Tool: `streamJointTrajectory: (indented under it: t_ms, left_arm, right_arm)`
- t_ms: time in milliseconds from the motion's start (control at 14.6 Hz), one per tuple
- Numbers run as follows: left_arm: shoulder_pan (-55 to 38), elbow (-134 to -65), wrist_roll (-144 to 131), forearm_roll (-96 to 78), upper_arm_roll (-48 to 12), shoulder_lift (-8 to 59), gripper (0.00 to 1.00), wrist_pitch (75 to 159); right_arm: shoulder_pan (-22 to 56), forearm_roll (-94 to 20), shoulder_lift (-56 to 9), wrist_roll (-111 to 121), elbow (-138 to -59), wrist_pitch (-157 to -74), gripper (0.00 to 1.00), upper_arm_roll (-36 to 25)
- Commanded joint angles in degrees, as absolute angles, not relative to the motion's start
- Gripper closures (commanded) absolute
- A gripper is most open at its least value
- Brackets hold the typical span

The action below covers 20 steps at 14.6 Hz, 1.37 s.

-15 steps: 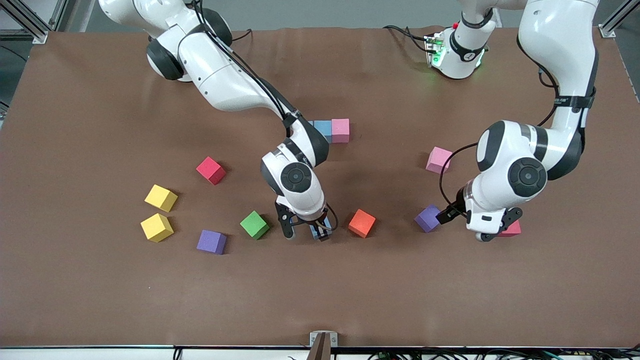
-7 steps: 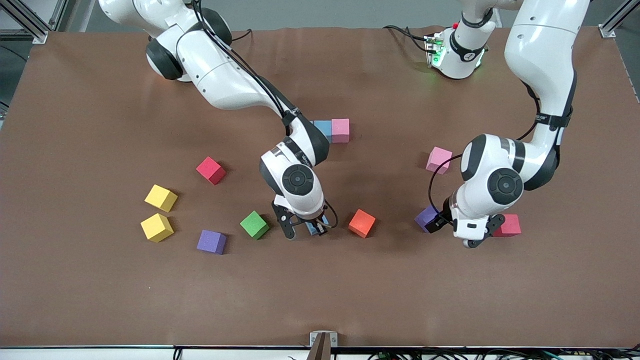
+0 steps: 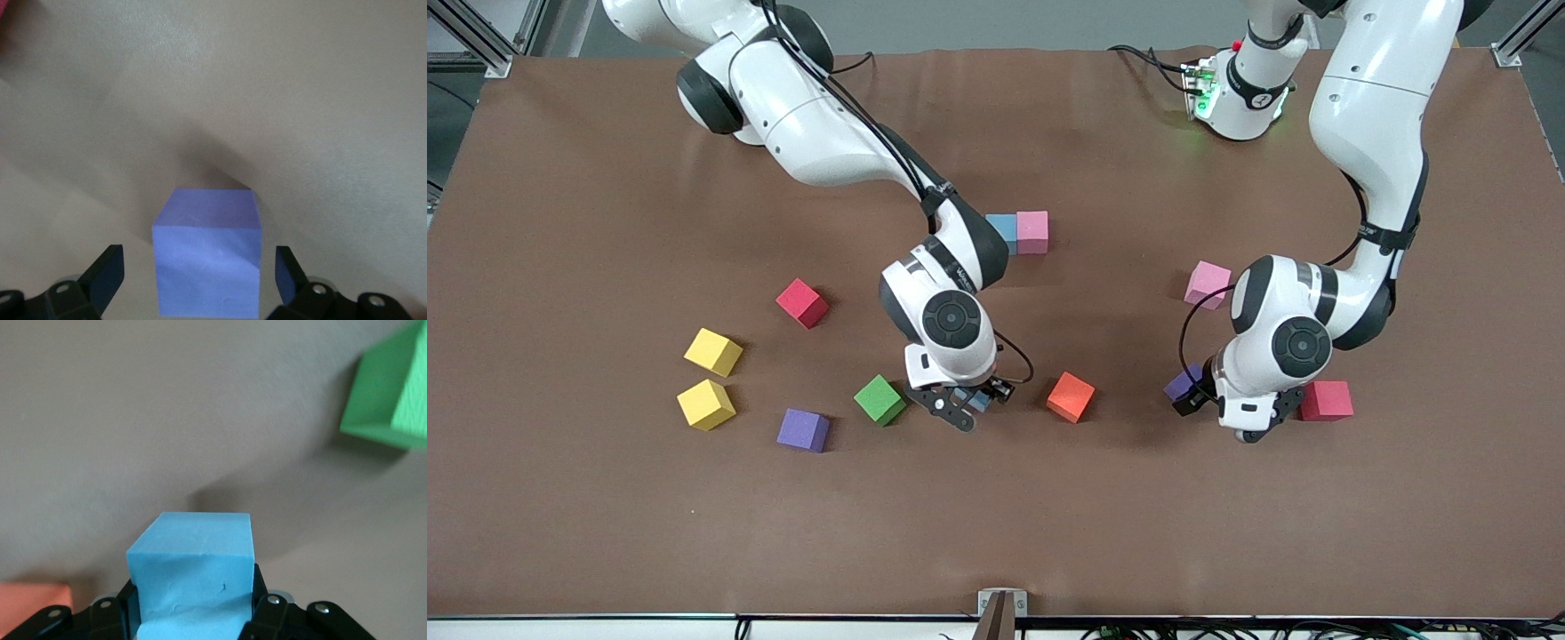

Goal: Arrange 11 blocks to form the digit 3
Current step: 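Grasp the purple cube with the left gripper while the right gripper lifts blue, then lower the blue cube beside the cube row with the right gripper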

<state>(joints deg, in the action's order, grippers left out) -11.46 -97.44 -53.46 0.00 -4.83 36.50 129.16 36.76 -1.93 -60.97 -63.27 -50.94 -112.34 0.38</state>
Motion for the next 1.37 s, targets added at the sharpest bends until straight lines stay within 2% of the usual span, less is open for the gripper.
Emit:
streamJointTrajectory:
  t_ms: [0,69,275,550,756,962,1099,1305]
  left_arm:
    - [-11.87,-96.59,-53.79,-1.05,-4.57,37.79,0.06,130.16]
    - [-11.87,-96.59,-53.79,-1.05,-4.57,37.79,0.16,130.34]
    - [-11.78,-95.72,-52.92,-3.59,-4.66,38.05,0.56,130.34]
    - [-11.87,-95.27,-53.17,-4.48,-4.75,37.97,0.83,129.91]
    - [-11.43,-95.27,-53.35,-4.57,-5.88,34.12,0.86,127.98]
    - [-11.34,-95.36,-54.75,-4.83,-6.76,28.84,0.91,122.8]
    - [-11.34,-95.27,-55.28,-4.75,-6.77,26.47,0.99,120.68]
    - [-11.43,-95.36,-55.54,-4.75,-6.85,23.56,0.99,117.26]
  right_arm:
    - [35.77,-2.2,-51.35,-53.72,-65.18,-114.68,0.99,0.97]
    - [35.77,-2.2,-49.07,-50.57,-69.13,-116.26,0.99,1.05]
    - [35.86,-2.2,-42.21,-48.61,-80.03,-121.7,0.99,1.23]
    - [35.77,-2.37,-34.55,-45.71,-94.9,-131.82,0.99,3.07]
    - [35.77,-3.68,-33.32,-45.53,-99.56,-136.83,0.99,4.66]
    - [34.46,-5.0,-32.43,-43.6,-101.86,-137.37,0.99,6.76]
    - [30.26,-7.11,-31.73,-40.7,-103.61,-137.63,0.99,11.84]
    - [28.39,-7.03,-29.89,-39.82,-106.95,-138.25,0.99,14.33]
